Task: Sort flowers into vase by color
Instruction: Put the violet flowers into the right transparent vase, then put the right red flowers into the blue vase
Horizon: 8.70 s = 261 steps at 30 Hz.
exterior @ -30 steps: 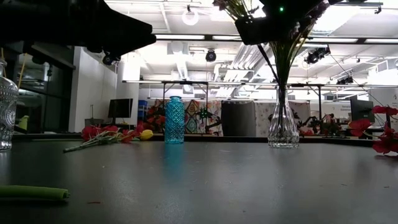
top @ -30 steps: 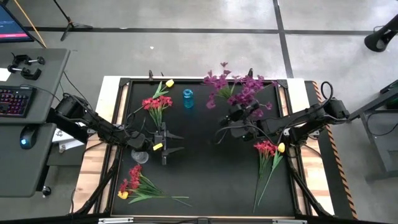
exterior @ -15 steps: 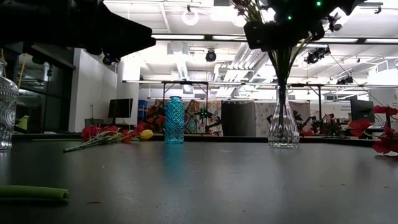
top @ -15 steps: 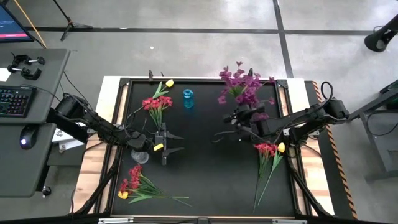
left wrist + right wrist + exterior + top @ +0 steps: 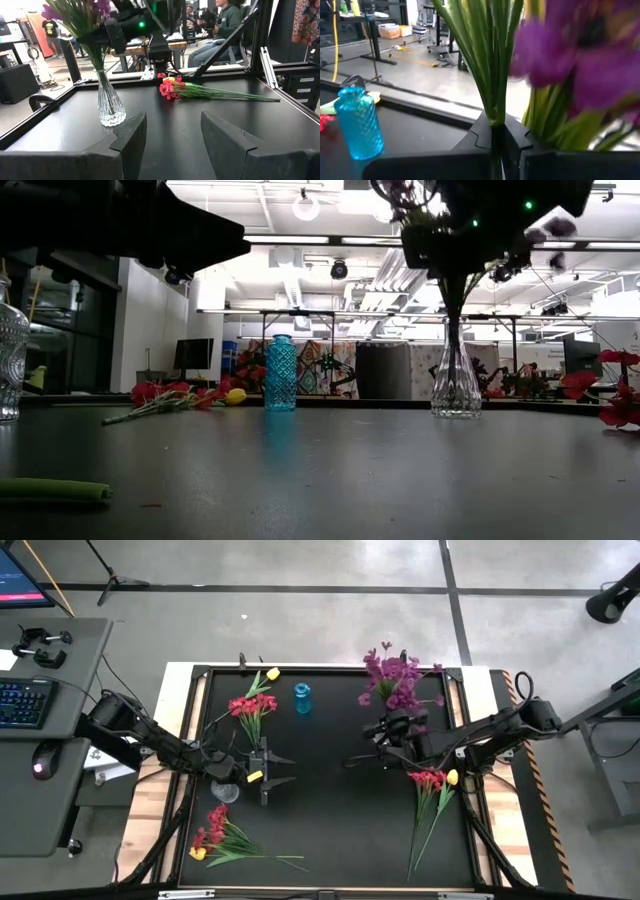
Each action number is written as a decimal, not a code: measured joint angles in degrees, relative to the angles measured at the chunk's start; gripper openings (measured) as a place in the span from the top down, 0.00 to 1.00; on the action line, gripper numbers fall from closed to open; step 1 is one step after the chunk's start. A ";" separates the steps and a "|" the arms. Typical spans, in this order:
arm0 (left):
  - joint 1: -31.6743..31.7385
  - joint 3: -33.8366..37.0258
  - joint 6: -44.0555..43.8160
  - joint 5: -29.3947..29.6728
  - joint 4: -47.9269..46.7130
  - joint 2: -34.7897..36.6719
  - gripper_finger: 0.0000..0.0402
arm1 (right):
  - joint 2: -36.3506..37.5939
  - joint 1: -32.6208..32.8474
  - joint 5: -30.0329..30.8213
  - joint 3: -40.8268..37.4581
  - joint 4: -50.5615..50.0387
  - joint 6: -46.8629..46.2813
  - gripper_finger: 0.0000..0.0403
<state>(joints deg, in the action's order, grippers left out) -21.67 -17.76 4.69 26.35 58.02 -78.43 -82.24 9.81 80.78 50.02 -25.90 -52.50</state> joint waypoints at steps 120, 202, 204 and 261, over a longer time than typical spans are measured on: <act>0.00 0.00 0.03 0.17 -1.18 0.00 0.56 | 0.07 6.44 -8.37 8.21 4.01 9.25 1.00; -0.07 0.00 -5.01 0.17 -1.67 0.00 0.56 | -27.00 33.04 -71.44 34.22 -59.43 -59.78 0.61; -0.07 0.00 -4.95 0.17 -1.96 0.00 0.56 | -28.30 35.37 -75.55 34.20 -62.77 -67.28 0.61; -9.01 -0.07 2.12 -0.20 -1.31 11.00 0.56 | -19.76 34.18 -49.10 26.93 -19.94 -29.19 0.99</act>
<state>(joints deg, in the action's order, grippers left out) -30.68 -17.82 6.80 26.15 56.70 -67.43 -101.99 43.99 31.68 76.95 -45.84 -81.68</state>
